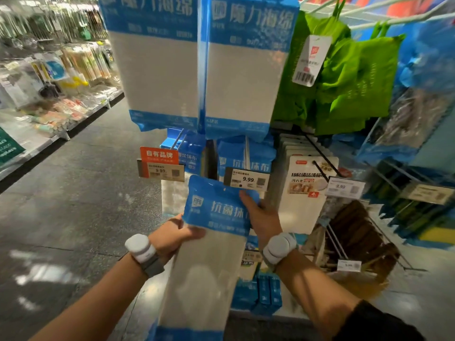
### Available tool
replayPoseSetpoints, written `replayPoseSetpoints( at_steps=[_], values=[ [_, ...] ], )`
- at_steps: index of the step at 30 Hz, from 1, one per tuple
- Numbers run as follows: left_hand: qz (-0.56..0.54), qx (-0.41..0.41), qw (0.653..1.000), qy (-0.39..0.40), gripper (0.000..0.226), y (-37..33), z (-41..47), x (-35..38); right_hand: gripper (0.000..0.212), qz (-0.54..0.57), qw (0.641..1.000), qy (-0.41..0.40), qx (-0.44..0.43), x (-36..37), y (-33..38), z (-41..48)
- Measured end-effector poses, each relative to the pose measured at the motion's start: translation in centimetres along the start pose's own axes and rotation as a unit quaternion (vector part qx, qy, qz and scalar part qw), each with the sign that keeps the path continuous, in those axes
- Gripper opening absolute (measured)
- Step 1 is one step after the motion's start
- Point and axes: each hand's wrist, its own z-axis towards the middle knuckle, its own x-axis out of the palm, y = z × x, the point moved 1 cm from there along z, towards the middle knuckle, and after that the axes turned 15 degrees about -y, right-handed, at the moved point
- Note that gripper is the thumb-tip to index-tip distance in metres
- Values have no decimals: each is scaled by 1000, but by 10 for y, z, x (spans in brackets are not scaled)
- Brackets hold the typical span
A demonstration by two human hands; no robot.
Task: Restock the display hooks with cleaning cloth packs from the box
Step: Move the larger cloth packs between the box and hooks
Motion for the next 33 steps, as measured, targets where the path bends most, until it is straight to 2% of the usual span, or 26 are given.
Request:
replayPoseSetpoints(
  at_steps=[2,4,7,11,13,20,22,25,28,33],
  values=[
    [4,5,1000,-9,78,1,-2,3,30,30,998,43,26,0,9,-5],
    [4,3,999,-31,83,2,-5,5,35,53,995,70,44,-2,13,-6],
    [-19,-21,996,-87,103,4,-6,4,42,77,991,84,68,-5,16,-6],
    [-27,-54,988,-140,104,2,-8,0,34,105,987,100,65,-14,24,-7],
    [-18,-50,986,-156,97,3,-8,-2,35,106,987,104,58,-16,27,-6],
    [92,-1,981,-170,76,-11,-9,17,37,130,986,96,37,-22,38,-1],
    [109,7,977,-185,78,-18,-11,19,37,138,984,107,34,-24,41,1],
    [166,35,965,-200,83,-27,-9,23,27,146,982,116,24,-26,48,4],
    [195,55,957,-210,67,-39,-8,26,23,143,985,94,26,-23,54,11],
    [272,28,940,-202,96,-41,-2,25,19,102,992,58,44,-14,59,19]
  ],
)
